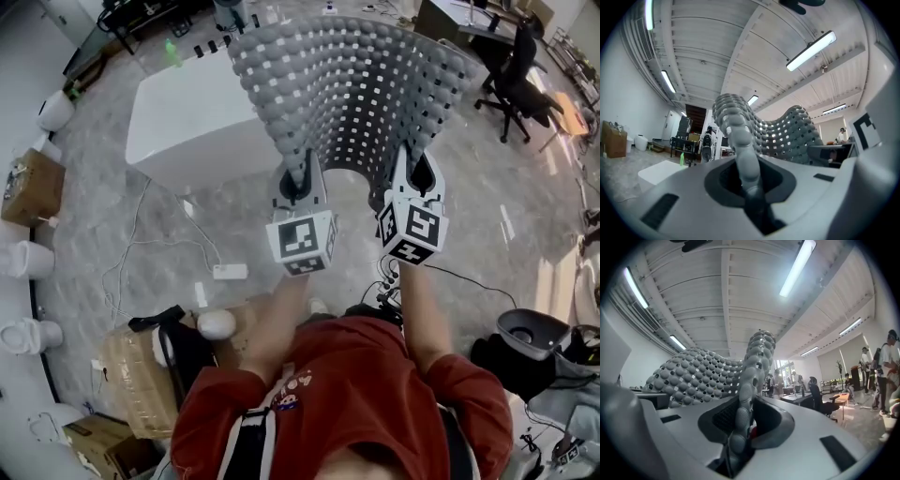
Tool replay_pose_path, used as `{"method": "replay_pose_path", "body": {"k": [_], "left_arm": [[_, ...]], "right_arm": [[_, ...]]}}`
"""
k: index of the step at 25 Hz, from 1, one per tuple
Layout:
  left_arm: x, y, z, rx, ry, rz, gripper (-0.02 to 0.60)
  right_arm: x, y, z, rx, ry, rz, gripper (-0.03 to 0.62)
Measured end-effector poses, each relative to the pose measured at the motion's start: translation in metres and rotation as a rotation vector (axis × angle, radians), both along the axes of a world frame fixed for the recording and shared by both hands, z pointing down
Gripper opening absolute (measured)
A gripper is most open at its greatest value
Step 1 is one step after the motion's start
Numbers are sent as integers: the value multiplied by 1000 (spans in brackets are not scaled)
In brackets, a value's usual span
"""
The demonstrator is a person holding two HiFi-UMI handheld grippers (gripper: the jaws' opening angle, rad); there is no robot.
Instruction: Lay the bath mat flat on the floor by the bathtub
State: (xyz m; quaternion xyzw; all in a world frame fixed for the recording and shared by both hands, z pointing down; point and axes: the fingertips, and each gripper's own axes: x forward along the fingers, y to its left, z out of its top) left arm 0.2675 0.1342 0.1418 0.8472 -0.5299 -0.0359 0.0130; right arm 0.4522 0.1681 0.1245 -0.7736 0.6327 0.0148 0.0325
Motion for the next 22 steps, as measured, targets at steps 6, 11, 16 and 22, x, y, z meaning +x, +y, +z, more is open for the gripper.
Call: {"method": "replay_pose_path", "body": {"k": [6,11,16,22], "left_arm": [[-59,-7,13,-28,-2,-51,52],[-116,-7,22,-43,-4,-149,52],[-171,-14,24,-54,13,-276,52],[-240,-26,33,-69,-8,-460,52]], "right_arm": [[-58,-20,11,-22,-14,-59,84],[-114,-38,22,-37,-30,-163,83],[-166,-69,20,-41,-13,-279,83],[-236,-115,34,-50,-32,-449,83]]}}
